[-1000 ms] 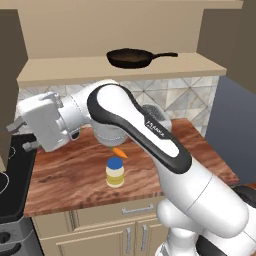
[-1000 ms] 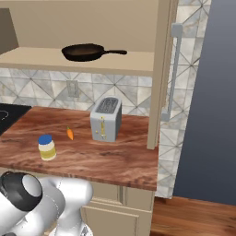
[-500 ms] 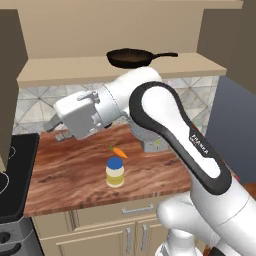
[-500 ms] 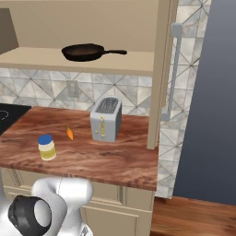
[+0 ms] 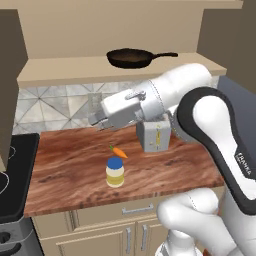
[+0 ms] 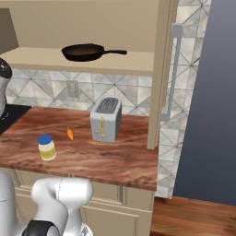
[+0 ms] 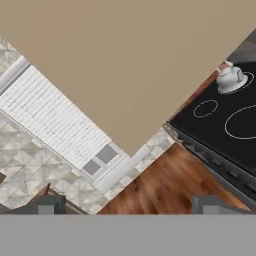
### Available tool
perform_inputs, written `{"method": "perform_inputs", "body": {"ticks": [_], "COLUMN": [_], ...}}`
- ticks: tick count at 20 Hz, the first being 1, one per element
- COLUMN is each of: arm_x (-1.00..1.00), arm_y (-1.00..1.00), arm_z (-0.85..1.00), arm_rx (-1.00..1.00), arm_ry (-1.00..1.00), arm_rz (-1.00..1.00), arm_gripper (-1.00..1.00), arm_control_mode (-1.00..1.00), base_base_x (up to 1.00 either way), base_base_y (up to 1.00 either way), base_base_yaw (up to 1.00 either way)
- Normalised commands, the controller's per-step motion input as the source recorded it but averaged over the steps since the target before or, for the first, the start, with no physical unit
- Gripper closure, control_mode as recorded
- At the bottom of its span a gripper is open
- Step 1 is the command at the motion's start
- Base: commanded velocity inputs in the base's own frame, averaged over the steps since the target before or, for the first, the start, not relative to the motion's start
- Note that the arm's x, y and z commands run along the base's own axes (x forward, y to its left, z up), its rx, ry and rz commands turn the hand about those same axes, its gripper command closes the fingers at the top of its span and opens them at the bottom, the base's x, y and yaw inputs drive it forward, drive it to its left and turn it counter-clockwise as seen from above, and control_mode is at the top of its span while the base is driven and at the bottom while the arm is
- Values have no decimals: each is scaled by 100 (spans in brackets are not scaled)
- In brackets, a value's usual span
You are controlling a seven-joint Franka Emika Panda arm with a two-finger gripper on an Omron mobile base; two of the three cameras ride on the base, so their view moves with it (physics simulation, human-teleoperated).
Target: Pick the pan from the cabinet and place it on the stove. Then turn on the stove burner for the pan.
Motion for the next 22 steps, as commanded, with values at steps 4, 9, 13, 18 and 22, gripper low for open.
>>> {"method": "perform_inputs", "body": {"ticks": [4,9,13,18,22], "arm_x": [0,0,1,11,19], "arm_y": [-78,-71,-68,-67,-55], "arm_z": [8,6,18,25,21], "arm_rx": [0,0,0,-1,-4], "arm_ry": [-9,-6,-2,0,0], "arm_rz": [-15,-20,-19,-14,-12], "arm_gripper": [-100,-100,-100,-100,-100], "arm_control_mode": [-100,-100,-100,-100,-100], "base_base_x": [0,0,0,0,0], "base_base_y": [0,0,0,0,0], "base_base_yaw": [0,0,0,0,0]}}
